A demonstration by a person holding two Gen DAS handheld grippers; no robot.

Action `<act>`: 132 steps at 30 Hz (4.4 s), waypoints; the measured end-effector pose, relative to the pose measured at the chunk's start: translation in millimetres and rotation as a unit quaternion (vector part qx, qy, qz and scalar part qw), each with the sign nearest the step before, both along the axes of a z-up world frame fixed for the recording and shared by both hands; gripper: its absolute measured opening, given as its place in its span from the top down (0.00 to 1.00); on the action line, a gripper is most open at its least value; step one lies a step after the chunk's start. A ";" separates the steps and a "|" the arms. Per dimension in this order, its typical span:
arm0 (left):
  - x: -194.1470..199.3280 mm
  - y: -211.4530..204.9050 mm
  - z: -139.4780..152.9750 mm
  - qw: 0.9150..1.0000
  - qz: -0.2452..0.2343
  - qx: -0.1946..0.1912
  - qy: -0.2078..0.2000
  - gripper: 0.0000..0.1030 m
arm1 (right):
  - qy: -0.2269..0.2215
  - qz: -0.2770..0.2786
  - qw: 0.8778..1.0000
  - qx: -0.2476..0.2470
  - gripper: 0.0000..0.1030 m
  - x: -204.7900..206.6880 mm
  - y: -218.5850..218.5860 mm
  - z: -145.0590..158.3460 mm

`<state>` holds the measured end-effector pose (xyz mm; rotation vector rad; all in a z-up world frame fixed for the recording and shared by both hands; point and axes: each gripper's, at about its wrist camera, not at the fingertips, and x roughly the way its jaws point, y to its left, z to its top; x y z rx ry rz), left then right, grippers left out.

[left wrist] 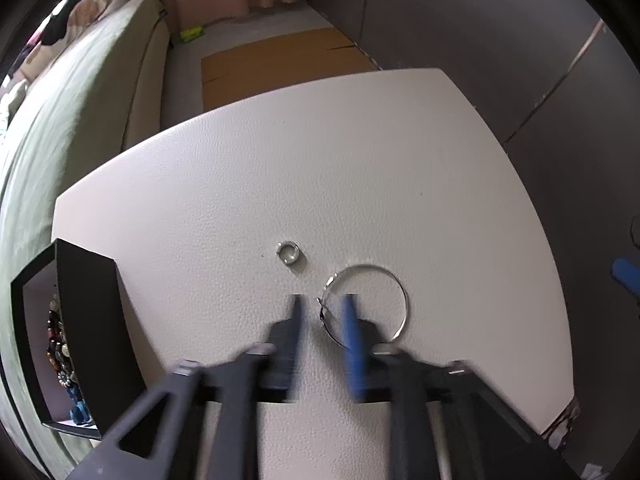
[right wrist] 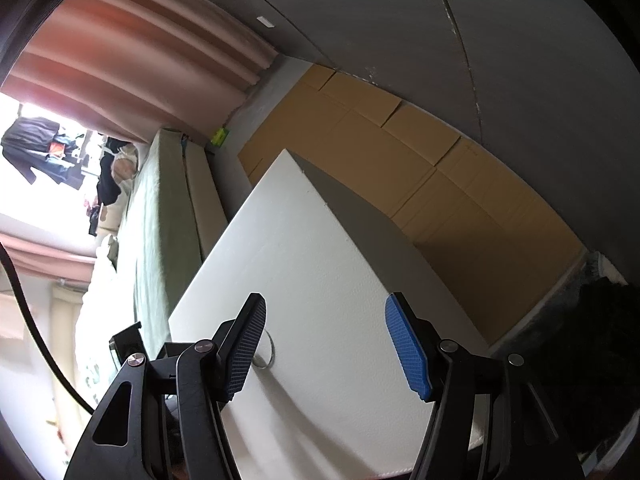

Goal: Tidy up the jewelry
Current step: 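Carry the silver hoop into the box with the left tool while the right tool grasps the small silver ring, then open the right tool to drop the small silver ring into the box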

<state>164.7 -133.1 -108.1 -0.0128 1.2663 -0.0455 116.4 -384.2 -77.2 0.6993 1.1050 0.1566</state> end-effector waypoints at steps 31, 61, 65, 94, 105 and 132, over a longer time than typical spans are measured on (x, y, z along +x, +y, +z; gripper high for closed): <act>-59.6 77.8 46.5 0.984 0.108 -0.101 -0.104 0.99 | 0.000 0.062 0.998 -0.021 0.39 9.7 57.0 -7.7; -85.3 243.8 71.9 0.949 0.243 -0.142 -0.144 0.99 | -0.035 0.208 0.963 -0.169 0.76 44.4 211.5 -36.2; -86.7 248.4 71.1 0.947 0.247 -0.150 -0.143 0.99 | -0.030 0.217 0.952 -0.212 0.76 43.1 223.1 -41.0; -116.0 255.4 87.7 0.930 0.275 -0.174 -0.169 0.38 | -0.126 0.254 0.957 -0.056 0.88 -7.5 231.0 18.5; -127.1 270.2 88.0 0.928 0.279 -0.180 -0.166 0.38 | -0.134 0.278 0.951 0.019 0.88 -18.6 267.8 22.4; -129.8 259.8 91.5 0.936 0.265 -0.165 -0.160 0.35 | -0.165 0.255 0.953 -0.015 0.33 -21.9 256.4 39.3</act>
